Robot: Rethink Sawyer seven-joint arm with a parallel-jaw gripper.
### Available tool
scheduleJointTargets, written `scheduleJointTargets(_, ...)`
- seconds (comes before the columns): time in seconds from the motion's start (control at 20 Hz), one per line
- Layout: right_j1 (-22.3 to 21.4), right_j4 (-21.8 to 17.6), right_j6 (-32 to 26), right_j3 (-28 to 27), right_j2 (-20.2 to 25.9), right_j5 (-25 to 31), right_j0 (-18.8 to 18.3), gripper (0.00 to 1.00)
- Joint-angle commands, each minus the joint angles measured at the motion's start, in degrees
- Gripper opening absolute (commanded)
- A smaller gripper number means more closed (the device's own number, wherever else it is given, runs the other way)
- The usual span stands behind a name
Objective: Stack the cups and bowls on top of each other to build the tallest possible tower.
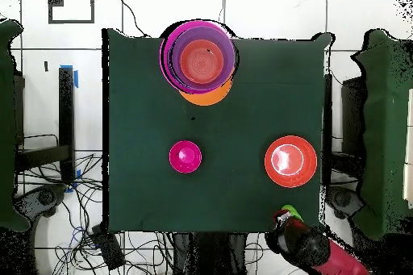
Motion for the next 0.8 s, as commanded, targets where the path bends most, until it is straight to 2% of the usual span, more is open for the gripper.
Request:
scheduleJointTargets(0.05,3.09,-3.54,0.52,-5.40,6.34,-4.27,-0.38,1.00)
scheduleJointTargets(0.25,4.28,-4.74,0.30,-7.08,6.19,-4.70,-1.44,1.00)
scheduleJointTargets(0.45,4.60,-6.34,0.67,-8.53,4.97,-6.58,-0.64,1.00)
scheduleJointTargets(0.5,4.69,-6.56,1.06,-8.75,4.67,-7.20,-0.39,0.00)
scheduleJointTargets(0.8,3.23,-6.11,2.42,-7.99,4.81,-6.29,-1.00,0.00)
